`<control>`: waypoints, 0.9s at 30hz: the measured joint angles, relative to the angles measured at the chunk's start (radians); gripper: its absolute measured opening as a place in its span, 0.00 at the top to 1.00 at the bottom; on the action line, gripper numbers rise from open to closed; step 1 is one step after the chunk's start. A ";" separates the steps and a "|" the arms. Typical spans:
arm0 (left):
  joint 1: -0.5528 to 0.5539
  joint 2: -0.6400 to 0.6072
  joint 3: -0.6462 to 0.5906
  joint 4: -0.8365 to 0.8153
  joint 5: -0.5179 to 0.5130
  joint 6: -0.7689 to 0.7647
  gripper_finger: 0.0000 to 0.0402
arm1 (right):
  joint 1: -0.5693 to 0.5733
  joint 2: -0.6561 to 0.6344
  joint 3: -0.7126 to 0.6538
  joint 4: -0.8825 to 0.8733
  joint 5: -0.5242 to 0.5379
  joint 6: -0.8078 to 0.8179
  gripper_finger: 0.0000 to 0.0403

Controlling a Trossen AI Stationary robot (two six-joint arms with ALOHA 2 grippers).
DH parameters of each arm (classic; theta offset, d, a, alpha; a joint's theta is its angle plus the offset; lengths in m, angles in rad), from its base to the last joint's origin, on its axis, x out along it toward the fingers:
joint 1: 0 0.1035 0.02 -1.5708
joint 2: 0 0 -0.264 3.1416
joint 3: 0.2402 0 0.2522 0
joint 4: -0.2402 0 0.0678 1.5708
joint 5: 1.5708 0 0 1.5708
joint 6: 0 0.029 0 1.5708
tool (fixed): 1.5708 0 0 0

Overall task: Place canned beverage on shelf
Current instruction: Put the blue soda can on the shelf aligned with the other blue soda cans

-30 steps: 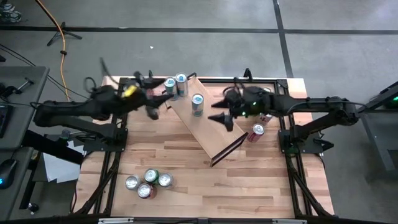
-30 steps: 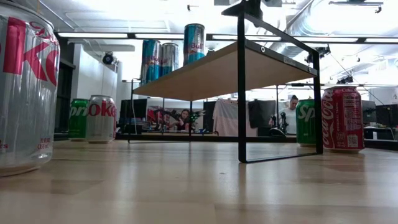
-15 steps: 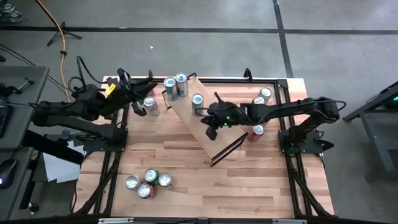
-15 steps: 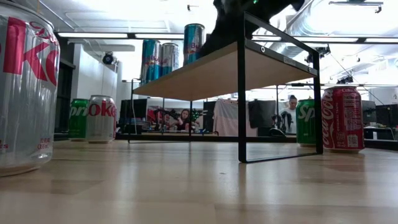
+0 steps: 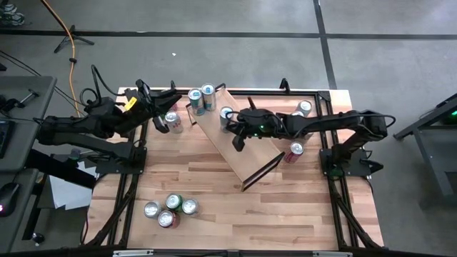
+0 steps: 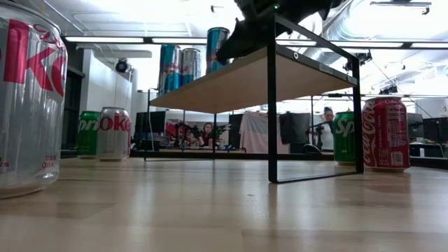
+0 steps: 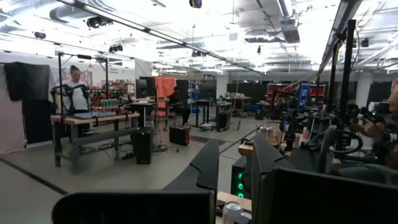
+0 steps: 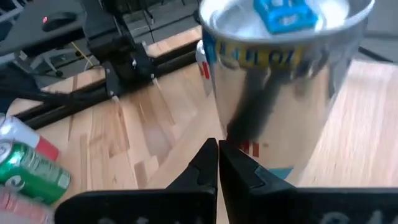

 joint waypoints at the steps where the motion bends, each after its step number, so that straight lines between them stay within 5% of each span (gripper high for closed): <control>1: 0.000 0.000 0.000 0.000 0.000 0.000 1.00 | -0.004 0.006 0.001 0.019 0.000 -0.001 1.00; 27: 0.000 0.000 0.000 -0.007 0.000 -0.003 1.00 | -0.186 0.072 0.000 0.195 -0.027 -0.053 1.00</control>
